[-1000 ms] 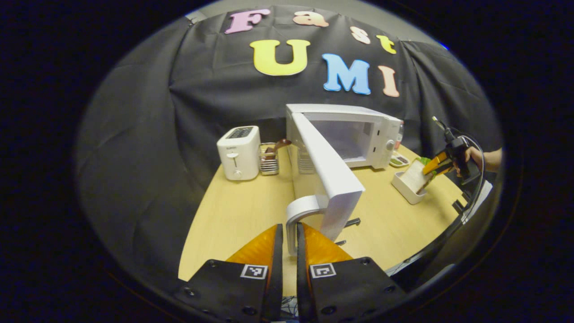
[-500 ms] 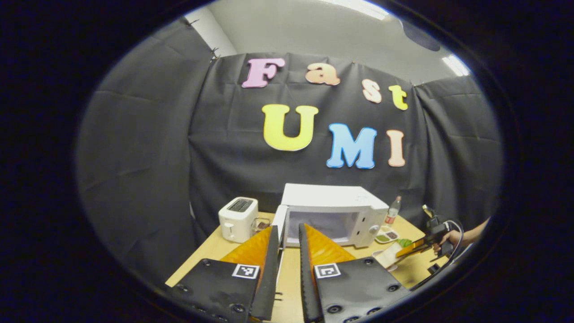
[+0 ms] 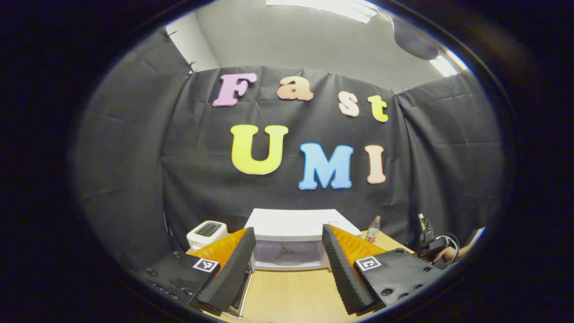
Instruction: Open the microwave oven with the left hand, put the food in, and close the microwave oven.
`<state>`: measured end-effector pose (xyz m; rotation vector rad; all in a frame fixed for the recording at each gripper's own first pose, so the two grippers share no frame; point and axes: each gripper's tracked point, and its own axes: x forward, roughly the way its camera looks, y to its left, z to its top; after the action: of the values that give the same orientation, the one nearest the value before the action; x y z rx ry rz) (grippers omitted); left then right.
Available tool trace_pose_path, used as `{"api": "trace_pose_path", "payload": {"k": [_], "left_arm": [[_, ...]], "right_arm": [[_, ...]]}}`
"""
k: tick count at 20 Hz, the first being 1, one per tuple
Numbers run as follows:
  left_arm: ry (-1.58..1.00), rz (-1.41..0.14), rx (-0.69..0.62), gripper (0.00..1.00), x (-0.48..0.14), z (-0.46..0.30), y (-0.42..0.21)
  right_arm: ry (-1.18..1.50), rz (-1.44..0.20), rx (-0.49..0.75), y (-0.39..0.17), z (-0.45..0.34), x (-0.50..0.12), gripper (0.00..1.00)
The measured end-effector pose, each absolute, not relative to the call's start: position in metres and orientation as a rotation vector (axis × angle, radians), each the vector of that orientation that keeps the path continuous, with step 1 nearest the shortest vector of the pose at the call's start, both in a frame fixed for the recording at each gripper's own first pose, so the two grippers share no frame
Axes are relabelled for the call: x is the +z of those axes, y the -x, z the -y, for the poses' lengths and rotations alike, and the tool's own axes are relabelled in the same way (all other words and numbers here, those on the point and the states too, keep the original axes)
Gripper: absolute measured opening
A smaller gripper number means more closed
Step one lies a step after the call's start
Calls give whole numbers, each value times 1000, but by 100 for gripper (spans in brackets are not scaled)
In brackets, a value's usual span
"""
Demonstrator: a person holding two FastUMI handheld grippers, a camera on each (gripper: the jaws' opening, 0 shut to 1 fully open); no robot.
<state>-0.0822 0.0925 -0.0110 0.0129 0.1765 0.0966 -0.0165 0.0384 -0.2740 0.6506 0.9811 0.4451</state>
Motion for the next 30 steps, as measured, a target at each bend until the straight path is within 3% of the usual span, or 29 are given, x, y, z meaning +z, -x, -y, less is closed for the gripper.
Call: {"api": "trace_pose_path", "payload": {"k": [6, 14, 21, 30], "left_arm": [[5, -175, 55, 96, -14, -125, 69], [-59, -148, 92, 95, 0, -215, 100], [-55, -170, 123, 95, -13, -275, 121], [-59, -286, 174, 95, -51, -331, 139]], "right_arm": [[-816, -918, 481, 20, -114, -243, 35], [-1039, -828, 443, -25, -216, -238, 35], [-1098, -799, 256, -80, -263, -294, 34], [-1308, -644, -25, -168, -290, -361, 35]]}}
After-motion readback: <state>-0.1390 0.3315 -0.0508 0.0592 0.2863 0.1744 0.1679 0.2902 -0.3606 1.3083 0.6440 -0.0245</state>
